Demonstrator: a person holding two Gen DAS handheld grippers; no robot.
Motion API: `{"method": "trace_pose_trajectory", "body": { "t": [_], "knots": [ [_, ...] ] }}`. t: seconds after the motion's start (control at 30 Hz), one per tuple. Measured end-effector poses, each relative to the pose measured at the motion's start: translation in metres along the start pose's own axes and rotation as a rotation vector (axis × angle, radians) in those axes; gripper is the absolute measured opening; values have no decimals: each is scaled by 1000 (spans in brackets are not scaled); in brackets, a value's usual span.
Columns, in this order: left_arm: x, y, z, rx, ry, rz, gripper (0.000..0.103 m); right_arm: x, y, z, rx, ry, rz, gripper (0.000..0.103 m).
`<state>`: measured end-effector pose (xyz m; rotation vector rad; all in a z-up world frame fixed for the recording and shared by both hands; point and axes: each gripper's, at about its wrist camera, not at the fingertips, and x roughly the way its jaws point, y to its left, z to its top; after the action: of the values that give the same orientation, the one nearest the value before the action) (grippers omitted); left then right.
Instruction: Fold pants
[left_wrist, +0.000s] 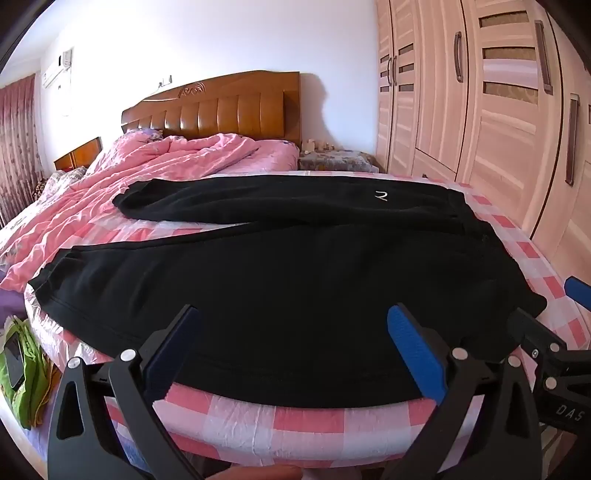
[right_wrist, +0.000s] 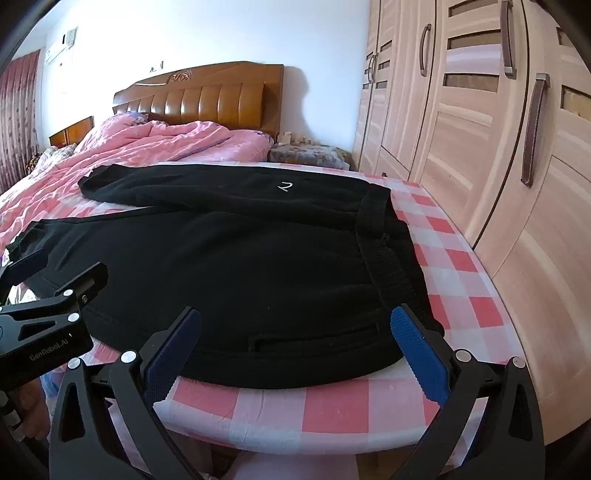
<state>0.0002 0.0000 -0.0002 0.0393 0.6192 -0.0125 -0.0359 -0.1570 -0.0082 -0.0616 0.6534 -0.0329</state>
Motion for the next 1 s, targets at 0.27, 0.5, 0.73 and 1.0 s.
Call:
{"method": "trace_pose_trajectory", "body": {
  "t": [0.27, 0.5, 0.73, 1.0],
  "knots": [
    [1, -3, -6, 4, -4, 3, 101, 0, 0, -1, 3, 0, 7, 99],
    [2, -3, -8, 14, 0, 5, 101, 0, -1, 0, 7, 2, 7, 99],
    [2, -1, -7, 18, 7, 3, 101, 3, -2, -5, 18, 14, 12, 99],
    [3, -2, -10, 17, 12, 1, 101, 4, -3, -7, 26, 19, 16, 99]
  ]
}}
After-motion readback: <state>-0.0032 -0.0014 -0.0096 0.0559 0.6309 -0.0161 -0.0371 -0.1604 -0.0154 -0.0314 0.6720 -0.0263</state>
